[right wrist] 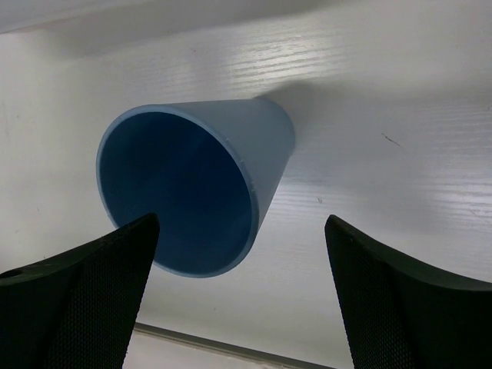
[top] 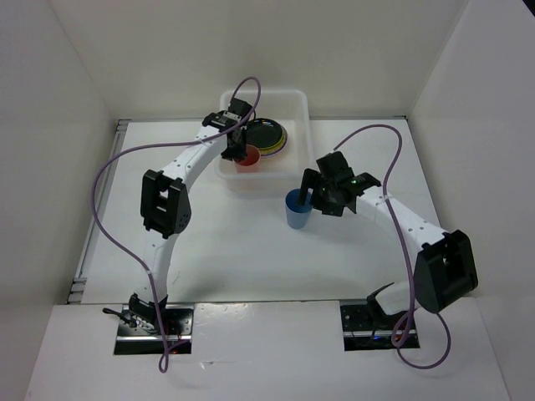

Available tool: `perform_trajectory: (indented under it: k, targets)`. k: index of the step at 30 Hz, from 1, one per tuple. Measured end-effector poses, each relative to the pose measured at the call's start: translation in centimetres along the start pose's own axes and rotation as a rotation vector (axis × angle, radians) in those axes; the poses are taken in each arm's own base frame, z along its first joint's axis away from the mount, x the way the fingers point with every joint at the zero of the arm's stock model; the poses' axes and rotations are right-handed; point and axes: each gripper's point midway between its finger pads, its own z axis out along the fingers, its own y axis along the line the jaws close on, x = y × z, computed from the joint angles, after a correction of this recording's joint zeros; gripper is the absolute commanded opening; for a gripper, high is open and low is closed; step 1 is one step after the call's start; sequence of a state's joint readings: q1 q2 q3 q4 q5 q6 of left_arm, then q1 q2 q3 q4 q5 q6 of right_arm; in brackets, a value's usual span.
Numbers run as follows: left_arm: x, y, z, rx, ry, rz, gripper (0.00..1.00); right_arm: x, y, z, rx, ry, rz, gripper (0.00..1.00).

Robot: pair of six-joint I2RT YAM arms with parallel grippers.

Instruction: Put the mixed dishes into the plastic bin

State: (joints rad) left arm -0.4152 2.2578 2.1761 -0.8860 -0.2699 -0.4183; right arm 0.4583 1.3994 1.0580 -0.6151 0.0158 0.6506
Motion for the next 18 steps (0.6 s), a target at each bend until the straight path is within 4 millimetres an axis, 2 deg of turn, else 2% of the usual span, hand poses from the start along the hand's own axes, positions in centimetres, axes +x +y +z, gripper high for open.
perform_trajectory:
  k: [2, 4, 5, 10, 14, 18]
  targets:
    - [0.2, 0.1, 0.3, -0.002, 0.003, -0.001, 0.48, 0.2, 0.0, 0.2, 0.006, 0.003, -0.002, 0.92]
    - [0.5, 0.4, 0.6, -0.007, 0.012, -0.002, 0.54, 0.2, -0.1, 0.4, 0.015, 0.004, 0.000, 0.92]
    - [0.6, 0.4, 0.6, -0.008, 0.015, -0.001, 0.63, 0.2, -0.1, 0.5, 0.018, 0.004, 0.000, 0.92]
    - [0.4, 0.4, 0.6, -0.009, 0.012, -0.008, 0.93, 0.3, -0.1, 1.0, 0.039, 0.000, -0.004, 0.90]
    - [-0.7, 0.5, -1.0, -0.008, -0.010, -0.007, 0.98, 0.5, -0.1, 1.8, 0.068, 0.002, -0.011, 0.85]
    - [-3.7, 0.6, -4.9, 0.014, -0.092, -0.029, 0.99, 0.7, -0.3, 2.2, 0.094, -0.002, -0.009, 0.78]
